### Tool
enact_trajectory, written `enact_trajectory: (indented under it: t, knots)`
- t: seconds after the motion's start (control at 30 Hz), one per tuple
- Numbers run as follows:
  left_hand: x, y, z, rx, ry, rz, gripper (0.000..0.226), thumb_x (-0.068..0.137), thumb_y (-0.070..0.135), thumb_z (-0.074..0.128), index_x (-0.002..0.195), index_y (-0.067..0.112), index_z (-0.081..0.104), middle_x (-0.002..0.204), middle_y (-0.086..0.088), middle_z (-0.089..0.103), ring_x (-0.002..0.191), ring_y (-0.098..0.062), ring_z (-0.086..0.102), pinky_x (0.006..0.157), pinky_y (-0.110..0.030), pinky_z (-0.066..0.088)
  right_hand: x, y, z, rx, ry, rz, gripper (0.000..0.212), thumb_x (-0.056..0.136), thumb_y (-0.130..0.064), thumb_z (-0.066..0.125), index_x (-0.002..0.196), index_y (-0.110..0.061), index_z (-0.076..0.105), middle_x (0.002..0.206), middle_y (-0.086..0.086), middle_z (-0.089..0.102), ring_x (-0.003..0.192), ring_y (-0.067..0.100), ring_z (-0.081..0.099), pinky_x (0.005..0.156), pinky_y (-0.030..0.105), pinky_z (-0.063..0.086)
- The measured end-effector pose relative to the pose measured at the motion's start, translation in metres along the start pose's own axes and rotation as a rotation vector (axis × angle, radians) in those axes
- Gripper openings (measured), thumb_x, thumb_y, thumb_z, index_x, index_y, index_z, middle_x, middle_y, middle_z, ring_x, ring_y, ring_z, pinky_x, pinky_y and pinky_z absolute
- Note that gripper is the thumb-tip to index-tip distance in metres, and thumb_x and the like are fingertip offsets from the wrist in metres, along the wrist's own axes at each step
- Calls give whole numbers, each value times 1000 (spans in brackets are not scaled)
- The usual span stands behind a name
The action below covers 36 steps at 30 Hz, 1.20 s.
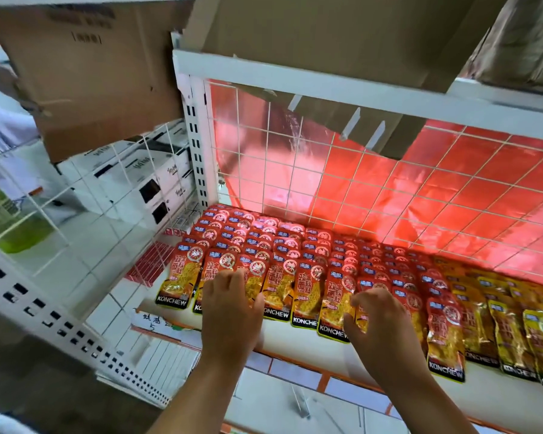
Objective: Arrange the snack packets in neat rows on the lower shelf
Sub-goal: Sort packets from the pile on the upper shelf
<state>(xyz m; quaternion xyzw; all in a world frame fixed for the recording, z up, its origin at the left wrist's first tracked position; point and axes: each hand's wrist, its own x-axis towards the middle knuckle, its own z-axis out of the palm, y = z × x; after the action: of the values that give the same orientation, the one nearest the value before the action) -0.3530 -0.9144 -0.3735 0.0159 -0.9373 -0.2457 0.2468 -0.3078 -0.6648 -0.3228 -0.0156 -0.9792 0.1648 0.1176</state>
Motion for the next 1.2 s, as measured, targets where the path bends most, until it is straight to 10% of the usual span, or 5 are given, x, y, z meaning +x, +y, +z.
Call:
enact_trajectory:
  t: [0.6,1.2]
  knots:
    - [1,12,-8,-34,-17,38,50,84,45,63,127,19,61,124,-6,62,114,-32,55,91,-50,48,-1,-5,-4,38,-16,21,28,84,-32,75,108,-19,67,106,1,58,99,24,57,77,31,44]
    - [-6,298,-55,-257,79,427,61,88,54,57,139,22,58,137,-12,58,126,-34,51,106,-48,40,-22,82,-212,68,311,-83,55,85,-45,59,136,-23,56,135,4,54,127,26,49,108,38,40]
